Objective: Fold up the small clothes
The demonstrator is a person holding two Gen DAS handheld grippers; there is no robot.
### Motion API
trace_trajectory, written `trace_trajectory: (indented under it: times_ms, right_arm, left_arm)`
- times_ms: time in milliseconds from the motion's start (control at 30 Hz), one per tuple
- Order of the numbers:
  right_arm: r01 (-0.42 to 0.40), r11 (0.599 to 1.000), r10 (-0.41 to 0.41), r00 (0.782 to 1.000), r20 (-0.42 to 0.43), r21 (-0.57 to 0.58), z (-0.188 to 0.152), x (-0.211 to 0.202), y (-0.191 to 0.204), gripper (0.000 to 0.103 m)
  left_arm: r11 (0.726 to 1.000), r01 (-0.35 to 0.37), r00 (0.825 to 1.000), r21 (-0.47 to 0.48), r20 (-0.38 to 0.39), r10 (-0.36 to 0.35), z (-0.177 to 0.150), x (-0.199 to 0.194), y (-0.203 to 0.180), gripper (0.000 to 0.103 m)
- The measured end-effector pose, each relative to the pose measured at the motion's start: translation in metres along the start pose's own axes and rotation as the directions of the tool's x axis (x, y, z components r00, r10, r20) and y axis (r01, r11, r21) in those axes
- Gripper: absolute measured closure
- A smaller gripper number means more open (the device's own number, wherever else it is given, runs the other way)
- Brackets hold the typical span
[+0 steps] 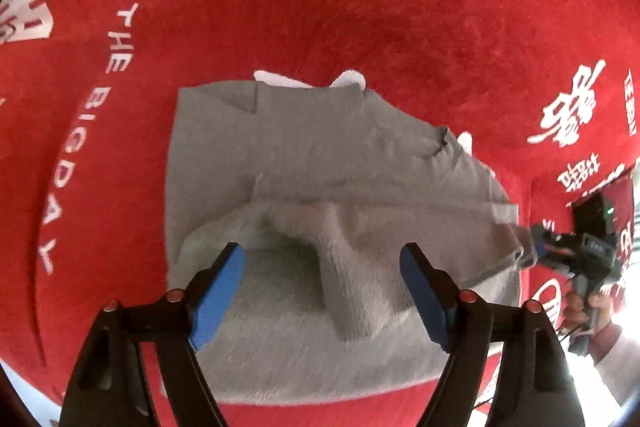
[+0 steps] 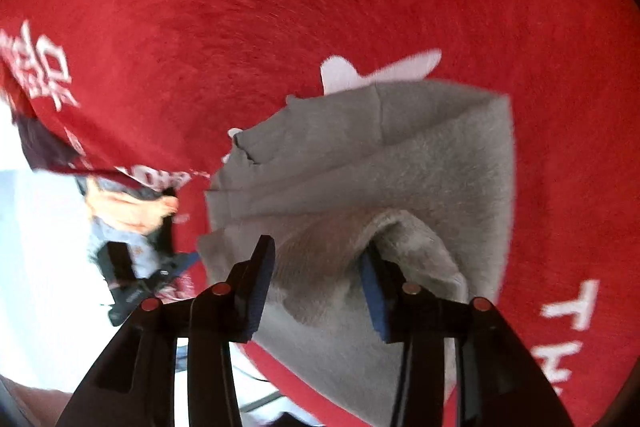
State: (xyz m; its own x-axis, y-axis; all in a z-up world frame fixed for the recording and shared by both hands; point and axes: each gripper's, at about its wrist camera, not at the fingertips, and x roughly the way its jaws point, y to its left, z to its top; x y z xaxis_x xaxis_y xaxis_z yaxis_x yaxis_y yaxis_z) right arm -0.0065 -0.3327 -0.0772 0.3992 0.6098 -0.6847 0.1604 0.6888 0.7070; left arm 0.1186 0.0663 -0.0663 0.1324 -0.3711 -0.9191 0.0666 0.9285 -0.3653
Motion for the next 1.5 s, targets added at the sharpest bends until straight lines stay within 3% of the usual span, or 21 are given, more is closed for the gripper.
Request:
trace_trajectory:
  times_ms: [100,167,300,367,433,500,533,567,633,700,800,933,1033,1133,1167,1200,1233,1400,1500]
  right_arm:
    - [0.156,0.979,-0.151,0.988,0.044,-0.134,-0.010,-0.018,0.019,0.056]
    - [0.286,0.925,-0.274,0.958,0.083,-0.249,-0.021,-0.026,0.032,0.056]
    - [0.449,0.754,-0.444,0.886,0.132,-0.480,-0.044,-0.016,0.048,0.056]
    - [0.475,0.672,-0.489,0.861,0.141,-0.568,-0.051,0.000,0.054,0.056]
    - [0.494,0.578,-0.528,0.833,0.165,-0.650,-0.054,0.022,0.062,0.056]
    - [0.500,0.541,-0.529,0.827,0.189,-0.676,-0.049,0.031,0.066,0.058]
    - [0.508,0.545,-0.523,0.828,0.204,-0.667,-0.042,0.033,0.068,0.058]
    - [0.514,0.574,-0.512,0.833,0.211,-0.638,-0.032,0.035,0.069,0.058]
    - [0.511,0.677,-0.480,0.852,0.209,-0.530,-0.003,0.030,0.062,0.058]
    - [0.498,0.755,-0.456,0.866,0.205,-0.427,0.018,0.026,0.055,0.058]
    - [0.455,0.843,-0.414,0.889,0.195,-0.287,0.045,0.008,0.039,0.058]
    - [0.392,0.884,-0.362,0.919,0.160,-0.253,0.043,-0.010,0.032,0.058]
    - [0.335,0.915,-0.321,0.942,0.095,-0.227,0.030,-0.010,0.020,0.058]
    - [0.308,0.931,-0.309,0.951,0.025,-0.195,0.021,0.003,0.004,0.058]
    - [0.303,0.934,-0.309,0.951,-0.001,-0.187,0.019,0.012,-0.001,0.061]
    - [0.307,0.933,-0.314,0.949,-0.010,-0.187,0.018,0.016,-0.004,0.085]
    - [0.333,0.922,-0.340,0.941,0.001,-0.197,0.018,0.018,-0.004,0.092]
    - [0.322,0.928,-0.328,0.945,-0.002,-0.187,0.027,0.015,-0.009,0.092]
    - [0.268,0.955,-0.274,0.961,-0.031,-0.130,0.031,0.012,-0.019,0.083]
  left_arm:
    - [1.000,0.007,0.998,-0.001,-0.056,-0.007,-0.013,0.000,0.001,0.022]
    - [0.999,0.037,0.993,-0.014,-0.108,-0.038,-0.024,0.007,0.001,0.022]
    - [0.989,0.140,0.971,-0.051,-0.188,-0.147,-0.039,0.034,-0.010,0.022]
    - [0.978,0.197,0.955,-0.072,-0.210,-0.208,-0.041,0.049,-0.019,0.022]
    - [0.974,0.212,0.953,-0.076,-0.205,-0.223,-0.039,0.056,-0.026,0.022]
    - [0.974,0.211,0.956,-0.082,-0.189,-0.223,-0.032,0.061,-0.032,0.022]
    - [0.974,0.211,0.959,-0.084,-0.174,-0.222,-0.027,0.061,-0.033,0.022]
    - [0.976,0.202,0.966,-0.086,-0.147,-0.213,-0.019,0.059,-0.033,0.022]
    - [0.980,0.178,0.980,-0.090,-0.078,-0.185,0.002,0.052,-0.033,0.022]
    - [0.986,0.141,0.990,-0.090,-0.008,-0.142,0.022,0.042,-0.033,0.022]
    - [0.996,0.059,0.995,-0.059,0.080,-0.055,0.042,0.025,-0.034,0.022]
    - [0.999,-0.052,0.992,-0.009,0.113,0.053,0.044,0.010,-0.033,0.022]
    - [0.994,-0.105,0.991,0.003,0.084,0.105,0.032,0.013,-0.027,0.022]
    - [0.990,-0.141,0.989,0.008,0.057,0.140,0.022,0.019,-0.024,0.022]
    - [0.988,-0.156,0.987,0.010,0.048,0.155,0.018,0.019,-0.019,0.022]
    - [0.985,-0.171,0.984,0.010,0.043,0.170,0.015,0.020,-0.018,0.022]
    - [0.983,-0.183,0.982,0.011,0.042,0.182,0.013,0.023,-0.018,0.023]
    - [0.980,-0.192,0.980,0.046,0.061,0.190,0.023,0.029,-0.027,0.022]
    - [0.962,-0.241,0.970,0.130,0.055,0.235,0.036,0.050,-0.041,0.022]
